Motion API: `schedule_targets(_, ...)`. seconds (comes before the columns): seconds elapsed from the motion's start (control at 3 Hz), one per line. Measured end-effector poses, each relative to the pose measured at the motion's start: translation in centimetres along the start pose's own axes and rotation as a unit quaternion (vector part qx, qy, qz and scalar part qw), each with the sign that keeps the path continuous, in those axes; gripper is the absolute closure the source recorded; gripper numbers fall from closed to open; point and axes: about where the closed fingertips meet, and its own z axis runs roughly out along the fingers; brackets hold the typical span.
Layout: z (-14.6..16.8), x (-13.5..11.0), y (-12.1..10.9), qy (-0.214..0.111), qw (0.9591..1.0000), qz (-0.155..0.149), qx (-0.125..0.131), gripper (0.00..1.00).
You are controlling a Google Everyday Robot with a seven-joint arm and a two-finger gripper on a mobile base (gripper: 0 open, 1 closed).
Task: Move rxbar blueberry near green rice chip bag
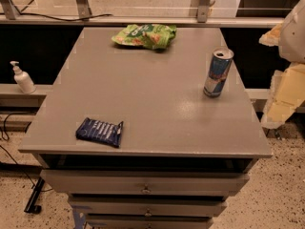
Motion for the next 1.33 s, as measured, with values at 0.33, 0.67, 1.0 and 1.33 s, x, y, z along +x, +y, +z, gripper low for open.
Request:
schedule_targets(0.33,0.0,0.0,0.0,0.0,1.0,0.0,0.0,0.0)
schedule_targets(0.67,0.7,-0.6,0.6,-0.013,0.9999,0.001,-0.003,0.0)
schedule_targets(1.0,3.0,-3.1,2.3,-0.058,0.9982,-0.004,-0.017,0.0)
schedule_targets(1.33,5.8,-7.1,4.7,-0.126,0.9913,-0.022,-0.033,0.0)
